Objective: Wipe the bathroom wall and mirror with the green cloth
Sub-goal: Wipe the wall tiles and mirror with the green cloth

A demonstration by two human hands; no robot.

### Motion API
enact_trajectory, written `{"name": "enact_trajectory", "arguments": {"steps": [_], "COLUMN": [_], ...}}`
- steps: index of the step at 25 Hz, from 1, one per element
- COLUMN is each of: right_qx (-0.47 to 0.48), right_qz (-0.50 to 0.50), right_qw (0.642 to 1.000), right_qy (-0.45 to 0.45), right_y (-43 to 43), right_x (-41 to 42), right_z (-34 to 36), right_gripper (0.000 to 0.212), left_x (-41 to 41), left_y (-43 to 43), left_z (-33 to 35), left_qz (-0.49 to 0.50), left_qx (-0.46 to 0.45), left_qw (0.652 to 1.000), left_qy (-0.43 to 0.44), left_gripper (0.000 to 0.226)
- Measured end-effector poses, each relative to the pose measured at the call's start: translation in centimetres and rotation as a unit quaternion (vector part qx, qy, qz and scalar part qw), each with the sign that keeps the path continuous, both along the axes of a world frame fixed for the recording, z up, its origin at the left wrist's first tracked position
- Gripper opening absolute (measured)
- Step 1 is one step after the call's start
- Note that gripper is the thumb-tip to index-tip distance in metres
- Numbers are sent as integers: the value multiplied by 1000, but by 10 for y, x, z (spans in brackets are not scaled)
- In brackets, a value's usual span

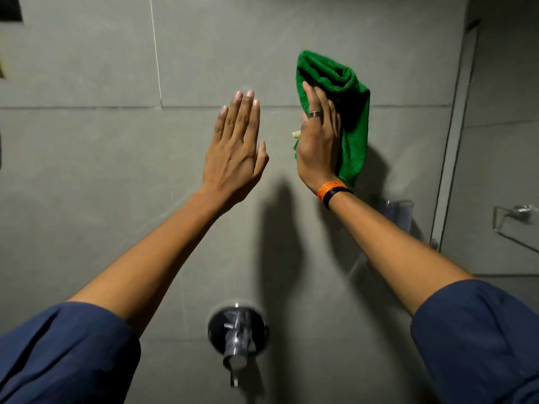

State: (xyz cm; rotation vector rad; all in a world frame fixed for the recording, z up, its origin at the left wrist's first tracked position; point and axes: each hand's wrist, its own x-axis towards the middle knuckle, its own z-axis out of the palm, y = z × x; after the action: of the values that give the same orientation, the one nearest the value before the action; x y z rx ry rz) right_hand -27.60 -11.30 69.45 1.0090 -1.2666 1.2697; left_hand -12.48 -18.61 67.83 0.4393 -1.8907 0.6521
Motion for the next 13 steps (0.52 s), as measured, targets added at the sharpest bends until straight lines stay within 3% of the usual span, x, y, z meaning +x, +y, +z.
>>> {"name": "enact_trajectory", "arguments": {"steps": [8,13], "right_qx": [162,295], "right_qz": [39,87], "right_qw": [980,927], "right_qy": [-108,-214], "right_y": [29,68], "right_x": [28,52], "right_z": [-226,-406], "right_gripper": [56,54], "left_x": [4,17], "left_y": [21,51], "left_z": [-219,-387], "left_qz": [-36,-37], "left_qx": [163,318], "left_qw": [982,935], "left_qy": [-84,-156], "left_gripper": [65,63]}}
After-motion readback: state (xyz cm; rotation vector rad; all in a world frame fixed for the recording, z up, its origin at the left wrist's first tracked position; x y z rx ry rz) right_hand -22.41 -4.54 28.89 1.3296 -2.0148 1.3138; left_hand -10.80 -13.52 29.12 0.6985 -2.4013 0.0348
